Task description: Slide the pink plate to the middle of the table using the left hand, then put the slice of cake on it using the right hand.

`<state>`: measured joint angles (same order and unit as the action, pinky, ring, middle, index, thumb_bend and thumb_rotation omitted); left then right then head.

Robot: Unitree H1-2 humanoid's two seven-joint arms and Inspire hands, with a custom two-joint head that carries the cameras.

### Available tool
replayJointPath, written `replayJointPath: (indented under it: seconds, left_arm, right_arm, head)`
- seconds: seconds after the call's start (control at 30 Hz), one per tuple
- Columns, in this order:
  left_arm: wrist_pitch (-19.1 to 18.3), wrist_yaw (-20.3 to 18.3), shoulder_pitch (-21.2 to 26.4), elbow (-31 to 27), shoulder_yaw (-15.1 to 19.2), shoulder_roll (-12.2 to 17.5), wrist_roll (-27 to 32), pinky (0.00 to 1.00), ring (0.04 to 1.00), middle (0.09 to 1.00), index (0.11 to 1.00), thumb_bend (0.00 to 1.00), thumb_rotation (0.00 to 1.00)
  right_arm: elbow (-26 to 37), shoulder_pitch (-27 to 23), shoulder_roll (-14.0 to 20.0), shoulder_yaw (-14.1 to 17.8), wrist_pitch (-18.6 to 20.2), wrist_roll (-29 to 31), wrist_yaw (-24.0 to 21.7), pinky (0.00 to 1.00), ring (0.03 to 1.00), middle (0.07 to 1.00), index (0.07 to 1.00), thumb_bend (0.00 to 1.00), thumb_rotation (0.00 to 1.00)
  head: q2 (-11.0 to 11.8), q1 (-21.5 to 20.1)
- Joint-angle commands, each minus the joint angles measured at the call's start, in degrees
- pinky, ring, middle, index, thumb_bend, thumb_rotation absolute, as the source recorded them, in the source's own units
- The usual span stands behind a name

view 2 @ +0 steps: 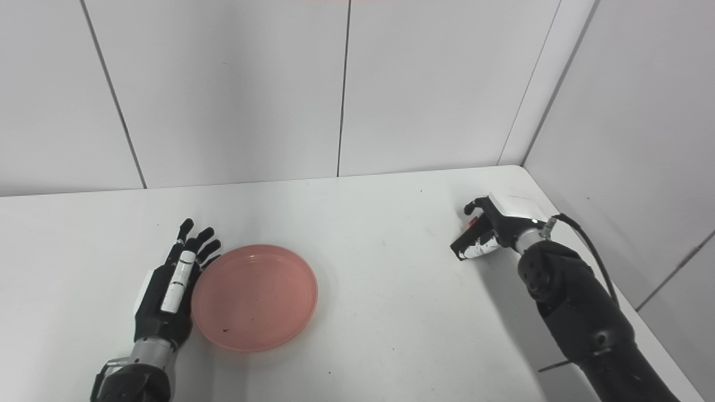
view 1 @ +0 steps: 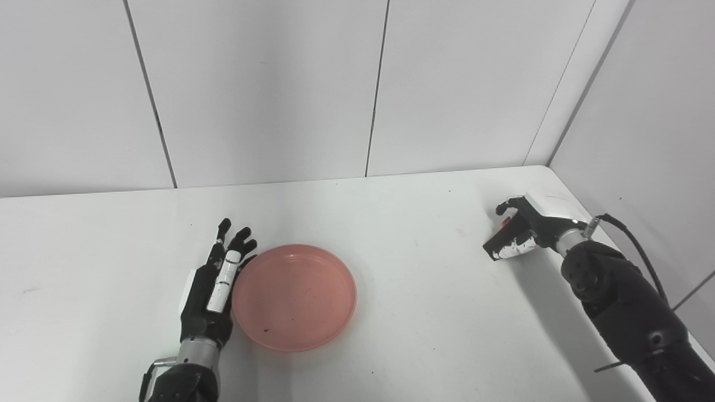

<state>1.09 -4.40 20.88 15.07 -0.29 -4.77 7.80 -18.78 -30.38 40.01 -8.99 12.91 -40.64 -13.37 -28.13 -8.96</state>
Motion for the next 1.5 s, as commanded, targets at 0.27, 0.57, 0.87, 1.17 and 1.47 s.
replayJointPath:
  seconds: [0.27, 0.57, 0.87, 1.17, 1.47]
  left_arm:
    - [-1.69, -0.26, -0.48, 1.31, -0.35, 0.03, -0.16, 0.83, 0.888, 0.913, 1.0, 0.64, 0.74]
    - [-2.48, -0.27, -0.58, 0.96, -0.23, -0.02, -0.03, 0.84, 0.891, 0.908, 1.0, 0.63, 0.74]
    - [-2.23, -0.35, -0.63, 1.21, -0.46, 0.17, -0.46, 0.82, 0.884, 0.906, 1.0, 0.64, 0.74]
    - [-1.94, -0.54, -0.62, 1.54, -0.72, 0.43, -0.62, 0.82, 0.88, 0.903, 1.0, 0.64, 0.75]
    - [-2.3, -0.69, -0.68, 1.37, -0.79, 0.58, -0.4, 0.82, 0.883, 0.904, 1.0, 0.65, 0.75]
  right_arm:
    - [0.97, -1.69, 3.44, 0.01, -0.16, -0.02, -0.68, 0.64, 0.808, 0.847, 0.711, 1.0, 0.25]
    - [0.06, -1.92, 3.61, -0.44, 0.33, -0.37, -1.16, 0.67, 0.82, 0.865, 0.715, 1.0, 0.25]
    - [-1.25, -1.94, 4.59, -1.01, -1.04, -0.48, -0.31, 0.66, 0.809, 0.867, 0.702, 1.0, 0.24]
    - [-2.8, -2.16, 6.22, -1.07, -3.87, -0.18, 0.96, 0.63, 0.782, 0.851, 0.696, 0.99, 0.2]
    - [-2.83, -1.55, 5.89, -0.12, -3.99, 1.6, 1.86, 0.43, 0.565, 0.713, 0.683, 0.94, 0.12]
  head:
    - [-0.08, 0.21]
    - [-0.2, 0.2]
    - [-0.37, 0.33]
    - [-0.42, 0.27]
    - [-0.46, 0.26]
